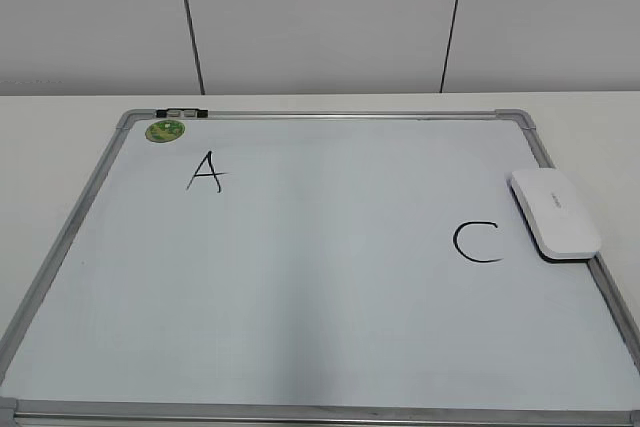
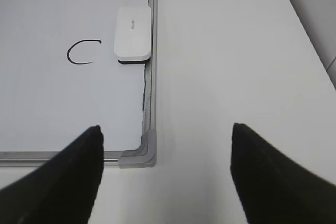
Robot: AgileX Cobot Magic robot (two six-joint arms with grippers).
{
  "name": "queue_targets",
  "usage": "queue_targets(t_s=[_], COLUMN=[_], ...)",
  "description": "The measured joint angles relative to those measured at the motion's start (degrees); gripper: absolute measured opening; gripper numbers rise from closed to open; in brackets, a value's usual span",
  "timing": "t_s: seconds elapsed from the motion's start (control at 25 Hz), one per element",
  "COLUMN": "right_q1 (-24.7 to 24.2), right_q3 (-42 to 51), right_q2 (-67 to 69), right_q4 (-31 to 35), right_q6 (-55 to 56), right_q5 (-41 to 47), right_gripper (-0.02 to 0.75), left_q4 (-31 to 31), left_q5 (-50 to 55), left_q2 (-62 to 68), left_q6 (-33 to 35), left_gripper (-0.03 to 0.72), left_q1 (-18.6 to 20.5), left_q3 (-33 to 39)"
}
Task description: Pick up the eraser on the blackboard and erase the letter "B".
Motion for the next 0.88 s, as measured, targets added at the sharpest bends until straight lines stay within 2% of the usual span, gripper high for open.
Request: queue_targets(t_s=[0.88], right_q1=[0.0], right_q3=[0.0], right_q2=[0.0], right_q4=[0.0], right_q6=[0.0], right_q5=[0.0], right_gripper=[0.58], left_q4=[0.0], left_q5=[0.0], left_q2=[0.0], left_q6=[0.0], left_gripper=[0.324], left_q1=[0.0], left_q3=[0.0])
